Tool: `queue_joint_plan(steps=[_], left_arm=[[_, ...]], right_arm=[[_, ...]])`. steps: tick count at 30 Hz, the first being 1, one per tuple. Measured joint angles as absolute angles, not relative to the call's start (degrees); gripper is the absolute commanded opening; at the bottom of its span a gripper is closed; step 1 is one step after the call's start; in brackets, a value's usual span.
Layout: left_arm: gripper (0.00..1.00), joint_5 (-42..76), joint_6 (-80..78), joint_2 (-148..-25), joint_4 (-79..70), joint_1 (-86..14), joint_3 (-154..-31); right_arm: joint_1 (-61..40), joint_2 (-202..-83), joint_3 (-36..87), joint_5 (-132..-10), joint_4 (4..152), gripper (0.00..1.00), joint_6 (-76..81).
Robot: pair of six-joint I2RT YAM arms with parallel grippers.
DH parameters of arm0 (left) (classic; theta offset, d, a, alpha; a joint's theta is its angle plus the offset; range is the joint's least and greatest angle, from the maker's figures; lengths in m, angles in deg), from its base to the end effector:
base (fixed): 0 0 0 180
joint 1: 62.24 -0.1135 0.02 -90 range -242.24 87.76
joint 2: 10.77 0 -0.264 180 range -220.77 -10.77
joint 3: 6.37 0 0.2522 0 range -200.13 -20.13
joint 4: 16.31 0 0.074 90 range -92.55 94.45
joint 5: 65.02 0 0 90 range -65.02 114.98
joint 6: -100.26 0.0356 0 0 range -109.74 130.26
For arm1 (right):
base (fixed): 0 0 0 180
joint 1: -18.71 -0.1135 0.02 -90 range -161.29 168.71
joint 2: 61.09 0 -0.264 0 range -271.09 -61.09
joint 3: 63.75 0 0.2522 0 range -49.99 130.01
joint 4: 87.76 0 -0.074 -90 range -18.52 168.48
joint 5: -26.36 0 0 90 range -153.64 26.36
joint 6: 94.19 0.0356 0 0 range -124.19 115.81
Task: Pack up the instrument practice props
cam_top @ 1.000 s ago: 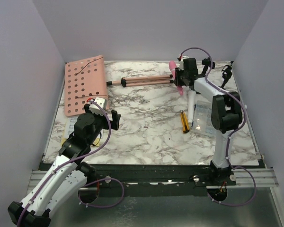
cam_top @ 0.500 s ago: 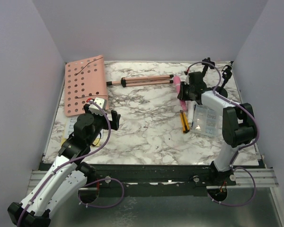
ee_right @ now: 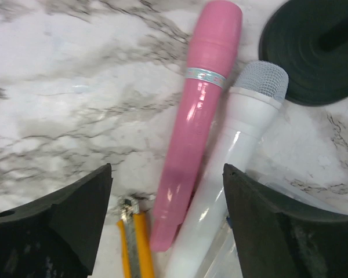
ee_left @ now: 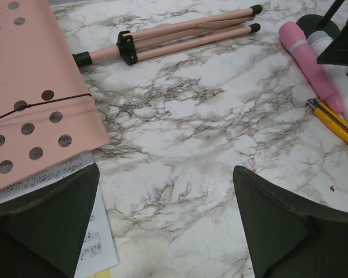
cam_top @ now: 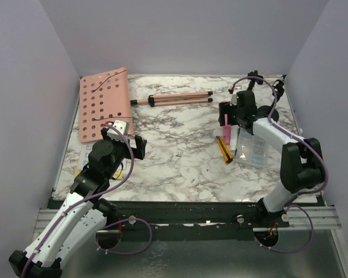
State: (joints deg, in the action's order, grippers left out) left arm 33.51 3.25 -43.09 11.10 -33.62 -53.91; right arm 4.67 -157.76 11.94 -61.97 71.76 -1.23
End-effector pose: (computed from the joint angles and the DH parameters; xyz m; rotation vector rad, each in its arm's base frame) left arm 0.1316 -0.0658 0.2978 0.2296 1.7773 -0.3147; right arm 0.3575 0.0883 0.2129 -0.2067 2.2876 0.1200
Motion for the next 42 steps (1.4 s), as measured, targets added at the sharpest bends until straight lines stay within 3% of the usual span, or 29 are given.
queue_joint_plan(steps=[2,7,15,22,42], left_arm=[[0.99,33.5,3.3,-43.0,11.1,-33.6,-53.9],[0.99,33.5,3.0,-43.0,11.5,-33.6,-53.9],[0.99,33.4,2.6,-44.1,11.7,-33.7,-53.9],[0.99,33.5,2.6,-44.7,11.9,-33.7,-53.9],[0.99,33.4,2.5,-44.7,12.2,-33.7,-53.9]], right_arm=[[4.8,-153.6,11.4,-65.5,70.8,0.99,-3.0],[6.4,-140.2,10.3,-74.3,69.0,1.0,-6.7],[18.7,-124.3,8.9,-87.5,65.9,1.0,-7.7],[26.7,-119.2,8.9,-92.9,63.7,1.0,-1.0],[30.6,-112.8,3.1,-98.8,60.8,1.0,3.4]])
